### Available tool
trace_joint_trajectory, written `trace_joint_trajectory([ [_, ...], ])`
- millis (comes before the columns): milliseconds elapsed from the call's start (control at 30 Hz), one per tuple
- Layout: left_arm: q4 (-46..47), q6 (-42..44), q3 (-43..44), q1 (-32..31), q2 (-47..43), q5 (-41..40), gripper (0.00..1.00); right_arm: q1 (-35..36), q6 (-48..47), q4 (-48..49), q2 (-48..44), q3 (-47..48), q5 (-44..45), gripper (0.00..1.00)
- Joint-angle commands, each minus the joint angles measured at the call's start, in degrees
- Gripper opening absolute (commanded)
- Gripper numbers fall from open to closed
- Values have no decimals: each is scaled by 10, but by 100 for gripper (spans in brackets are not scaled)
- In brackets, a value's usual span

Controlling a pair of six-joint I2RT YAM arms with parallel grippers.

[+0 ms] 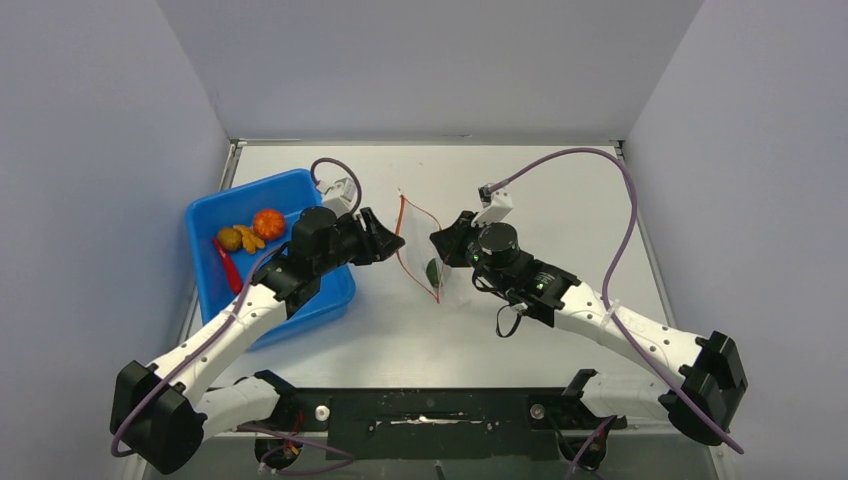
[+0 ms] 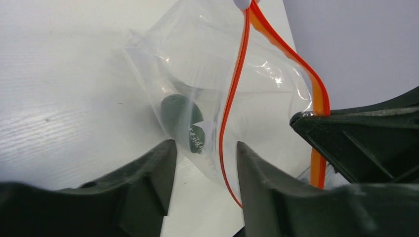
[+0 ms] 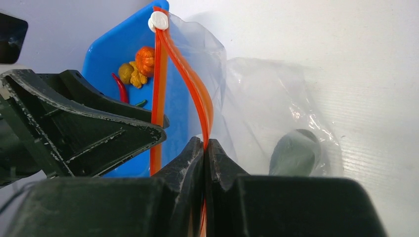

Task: Place the food in the zip-top bag and seal the zipper
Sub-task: Place the fake fruit in the zipper food storage bag.

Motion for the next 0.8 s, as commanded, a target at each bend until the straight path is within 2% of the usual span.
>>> trace_joint_trajectory([
  [0,25,-6,-1,1,-3,15,36,2,3,28,3,29,19,0],
  [133,40,-14,8,1,-7,26,8,2,-3,15,7,29,30,0],
  [200,39,-13,21,0,-5,32,0,1,-12,0,3,30,48,0],
  [367,79,-12,27,1,8,34,0,-20,-51,-68,-28,33,112,0],
  [533,112,-9,88,-2,91,78,0,-75,-53,-137,-103,33,171,0],
  [667,123,-9,139,-11,152,118,0,-80,-45,-113,-175,-18,183,0],
  [767,152,-20,150,-21,177,138,0,-78,-24,-113,-190,-36,173,0],
])
